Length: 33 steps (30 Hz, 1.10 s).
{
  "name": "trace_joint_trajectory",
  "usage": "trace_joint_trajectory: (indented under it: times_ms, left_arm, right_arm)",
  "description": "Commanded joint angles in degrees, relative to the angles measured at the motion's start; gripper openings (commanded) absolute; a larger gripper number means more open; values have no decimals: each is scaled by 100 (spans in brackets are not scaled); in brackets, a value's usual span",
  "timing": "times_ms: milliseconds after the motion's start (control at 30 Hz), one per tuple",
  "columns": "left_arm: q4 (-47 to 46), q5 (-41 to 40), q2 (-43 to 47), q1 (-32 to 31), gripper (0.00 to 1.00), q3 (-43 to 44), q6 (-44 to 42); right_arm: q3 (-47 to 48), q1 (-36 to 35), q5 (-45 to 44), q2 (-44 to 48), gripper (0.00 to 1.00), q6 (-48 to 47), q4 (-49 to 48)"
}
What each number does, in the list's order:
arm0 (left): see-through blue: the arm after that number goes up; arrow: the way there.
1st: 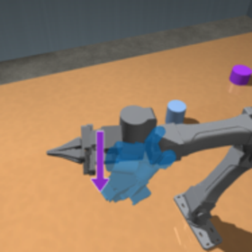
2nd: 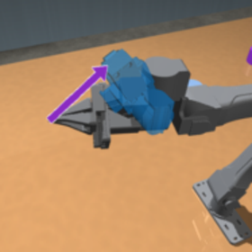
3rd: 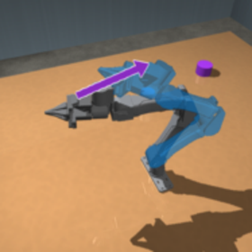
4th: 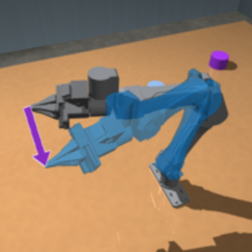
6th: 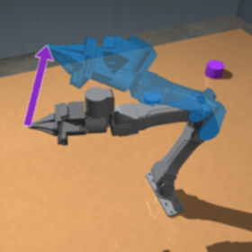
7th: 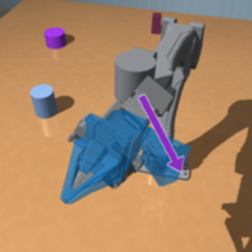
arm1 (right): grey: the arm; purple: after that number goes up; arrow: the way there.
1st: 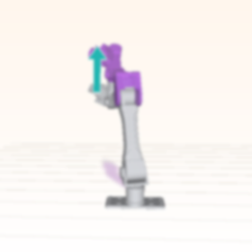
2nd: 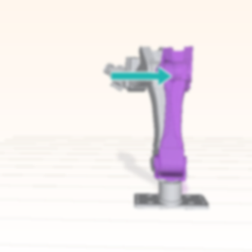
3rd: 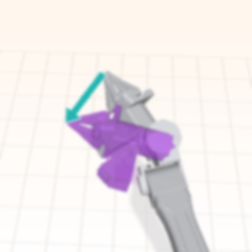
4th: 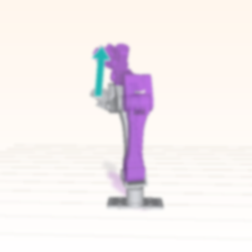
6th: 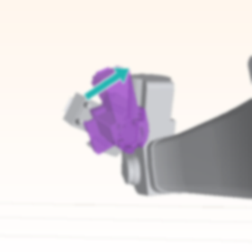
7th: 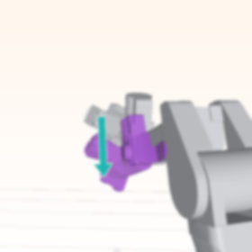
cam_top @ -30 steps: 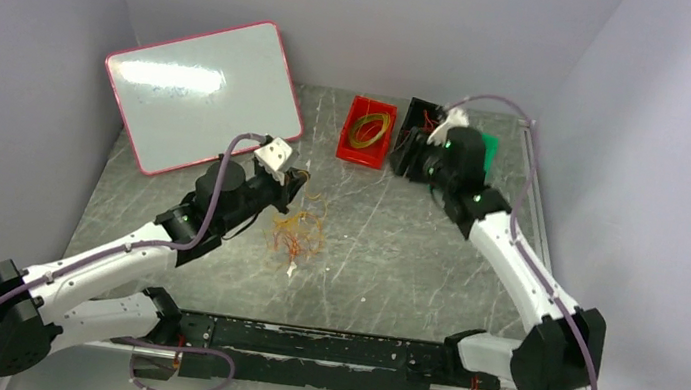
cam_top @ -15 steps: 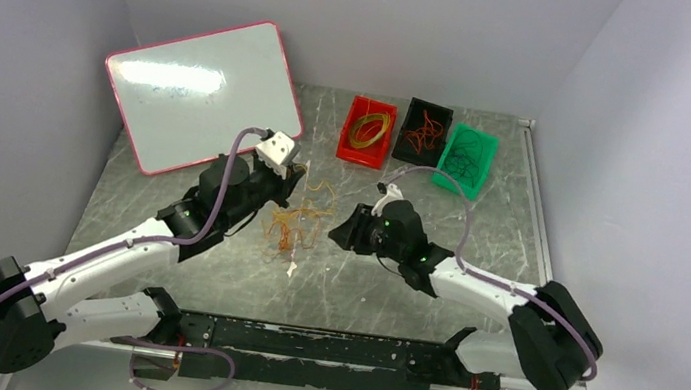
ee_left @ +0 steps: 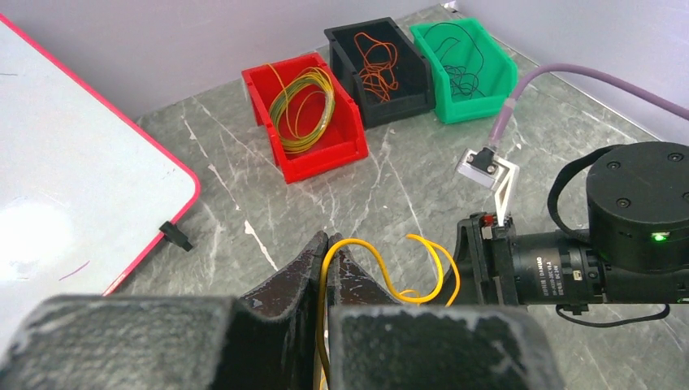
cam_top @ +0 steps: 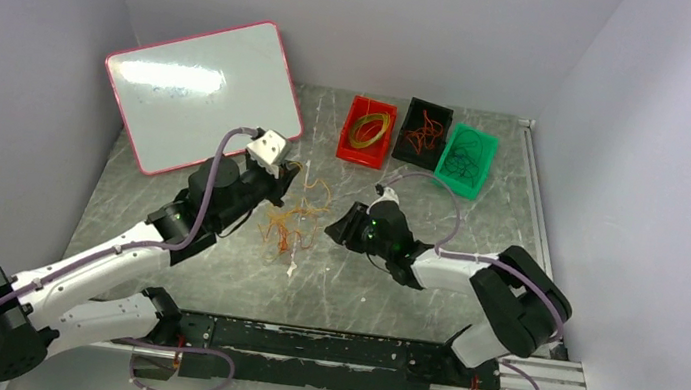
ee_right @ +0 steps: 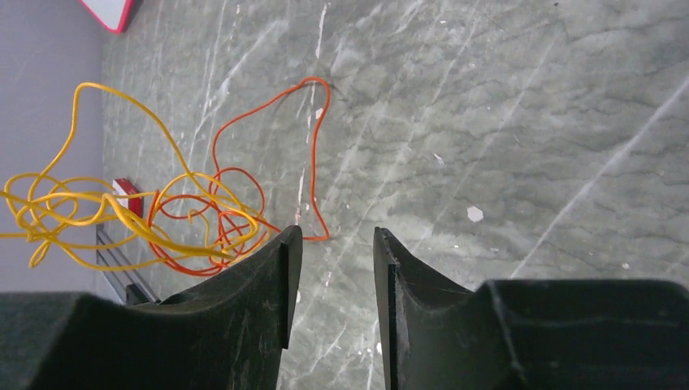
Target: Untangle the cables
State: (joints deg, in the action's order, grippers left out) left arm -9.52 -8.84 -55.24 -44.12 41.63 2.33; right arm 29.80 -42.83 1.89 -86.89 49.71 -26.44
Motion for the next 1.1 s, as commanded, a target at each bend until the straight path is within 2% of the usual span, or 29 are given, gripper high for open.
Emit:
trace_joint_trajectory:
  times_ms: [0,333,600,733,933,1067]
  left_arm:
    - [49,-92,128,20,7,51,-39]
    - [105,-83,164,19,7,54,-31]
    - [162,-93,218,30,7,59,-4]
    - [236,-121,255,34,7,119,-36]
    - [382,-292,326,33,7,215,-144]
    - [625,-724,584,32,7,206,-178]
  right_arm:
    - [104,-16,143,-279,43,40,-732]
    - [323,-17,628,-1169,44,263,-1775]
    - [623,-16,1026,-1785,43,433,-2099]
    - [747,-16,906,-1921,34,399,-1777]
    - [667,-11,723,-1753,1,220,-1638]
    - [629,182,54,-1014,0,-363,-792]
